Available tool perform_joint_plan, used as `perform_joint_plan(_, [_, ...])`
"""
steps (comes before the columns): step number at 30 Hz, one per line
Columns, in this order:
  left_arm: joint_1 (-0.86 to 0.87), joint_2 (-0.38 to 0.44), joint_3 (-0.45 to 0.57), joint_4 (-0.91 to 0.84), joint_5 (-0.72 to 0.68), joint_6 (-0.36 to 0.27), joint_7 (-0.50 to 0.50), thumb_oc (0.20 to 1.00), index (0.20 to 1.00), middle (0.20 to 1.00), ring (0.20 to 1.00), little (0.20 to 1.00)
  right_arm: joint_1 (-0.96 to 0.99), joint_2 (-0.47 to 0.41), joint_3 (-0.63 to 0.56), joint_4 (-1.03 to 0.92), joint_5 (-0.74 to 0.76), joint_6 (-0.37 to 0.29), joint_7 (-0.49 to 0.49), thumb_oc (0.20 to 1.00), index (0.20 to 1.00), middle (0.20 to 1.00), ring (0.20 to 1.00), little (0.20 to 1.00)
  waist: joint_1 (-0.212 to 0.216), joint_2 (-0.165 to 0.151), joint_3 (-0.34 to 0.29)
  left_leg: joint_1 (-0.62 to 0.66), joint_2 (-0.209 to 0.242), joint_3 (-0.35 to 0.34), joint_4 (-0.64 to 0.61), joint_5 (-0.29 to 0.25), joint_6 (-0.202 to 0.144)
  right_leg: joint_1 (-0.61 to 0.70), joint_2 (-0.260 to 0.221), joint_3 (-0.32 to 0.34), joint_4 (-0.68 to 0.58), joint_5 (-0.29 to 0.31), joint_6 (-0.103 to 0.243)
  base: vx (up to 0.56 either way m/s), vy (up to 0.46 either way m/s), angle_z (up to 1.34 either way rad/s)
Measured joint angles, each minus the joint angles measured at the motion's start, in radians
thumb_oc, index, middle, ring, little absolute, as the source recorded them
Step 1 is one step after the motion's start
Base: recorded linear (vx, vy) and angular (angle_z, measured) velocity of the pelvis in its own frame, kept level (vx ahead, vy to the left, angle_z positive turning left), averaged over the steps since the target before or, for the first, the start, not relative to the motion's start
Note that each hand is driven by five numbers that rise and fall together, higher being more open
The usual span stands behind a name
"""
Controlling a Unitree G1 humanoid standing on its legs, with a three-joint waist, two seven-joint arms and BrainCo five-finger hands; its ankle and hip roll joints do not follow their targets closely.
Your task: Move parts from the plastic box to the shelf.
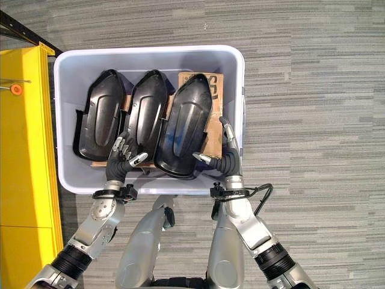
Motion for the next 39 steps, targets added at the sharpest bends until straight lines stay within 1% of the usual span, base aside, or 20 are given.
perform_joint_plan(9, [0.001,0.001,0.000,0.001,0.000,0.000,0.004,1.000,1.000,1.000,1.000,1.000,0.004,0.001,0.003,0.002,0.003,0.000,0.001,1.000,1.000,1.000,1.000,1.000,0.001,-0.002,0.000,0.001,0.000,-0.002,-0.001,-0.002,-0.001,0.001,0.000,0.000,0.000,0.001,0.000,0.02,0.001,0.00])
perform_joint_plan(14, [0.001,0.001,0.000,0.001,0.000,0.000,0.005,1.000,1.000,1.000,1.000,1.000,0.003,0.003,0.007,0.051,0.030,0.000,0.002,1.000,1.000,1.000,1.000,1.000,0.003,-0.002,0.000,0.000,0.000,-0.002,-0.001,-0.002,-0.001,0.001,0.000,0.000,-0.001,0.001,0.001,0.00,0.000,0.00])
perform_joint_plan(21, [0.001,0.000,0.000,0.001,0.000,0.000,0.006,1.000,1.000,1.000,1.000,1.000,0.001,0.038,0.022,0.113,0.078,0.001,0.002,1.000,1.000,1.000,1.000,1.000,0.004,-0.002,0.000,-0.001,0.000,-0.002,-0.002,-0.002,-0.001,0.001,0.001,-0.001,-0.002,0.000,0.001,0.00,0.000,0.00])
perform_joint_plan(25, [0.001,0.000,-0.001,0.001,0.000,0.000,0.007,1.000,1.000,1.000,1.000,1.000,-0.004,0.041,0.049,0.148,0.109,0.002,0.004,1.000,1.000,1.000,1.000,1.000,0.007,-0.002,0.000,-0.005,0.000,-0.004,-0.001,-0.002,-0.001,-0.001,0.001,-0.001,-0.002,0.000,0.001,0.00,0.000,0.00])
perform_joint_plan(31, [0.000,0.001,-0.024,0.010,-0.001,0.001,0.008,1.000,1.000,1.000,1.000,1.000,-0.009,0.076,0.062,0.199,0.156,0.005,0.005,1.000,1.000,1.000,1.000,1.000,0.013,-0.001,0.001,-0.017,-0.001,-0.005,-0.001,-0.002,-0.001,-0.014,0.000,-0.002,-0.002,0.000,0.001,0.00,0.000,0.00])
perform_joint_plan(34, [0.000,0.001,-0.035,0.011,-0.002,0.001,0.010,1.000,1.000,1.000,1.000,1.000,-0.019,0.083,0.085,0.230,0.168,0.005,0.005,1.000,1.000,1.000,1.000,1.000,0.016,0.000,0.001,-0.018,-0.001,-0.005,-0.001,-0.002,-0.001,-0.015,0.000,-0.002,-0.002,0.000,0.001,0.00,0.000,0.00])
perform_joint_plan(35, [0.000,0.001,-0.035,0.011,-0.003,0.001,0.010,1.000,1.000,1.000,1.000,1.000,-0.026,0.098,0.094,0.246,0.182,0.003,0.005,1.000,1.000,1.000,1.000,1.000,0.018,0.001,0.002,-0.019,-0.001,-0.005,-0.001,-0.002,-0.001,-0.015,0.000,-0.002,-0.002,0.000,0.001,0.00,0.000,0.00])
perform_joint_plan(39, [0.000,0.001,-0.036,0.011,-0.007,0.001,0.013,1.000,1.000,1.000,1.000,1.000,-0.054,0.115,0.092,0.285,0.200,0.006,0.003,1.000,1.000,1.000,1.000,1.000,0.019,0.008,0.005,-0.019,-0.002,-0.005,-0.001,-0.002,-0.001,-0.015,-0.001,-0.002,-0.002,0.000,0.001,0.00,0.000,0.00])
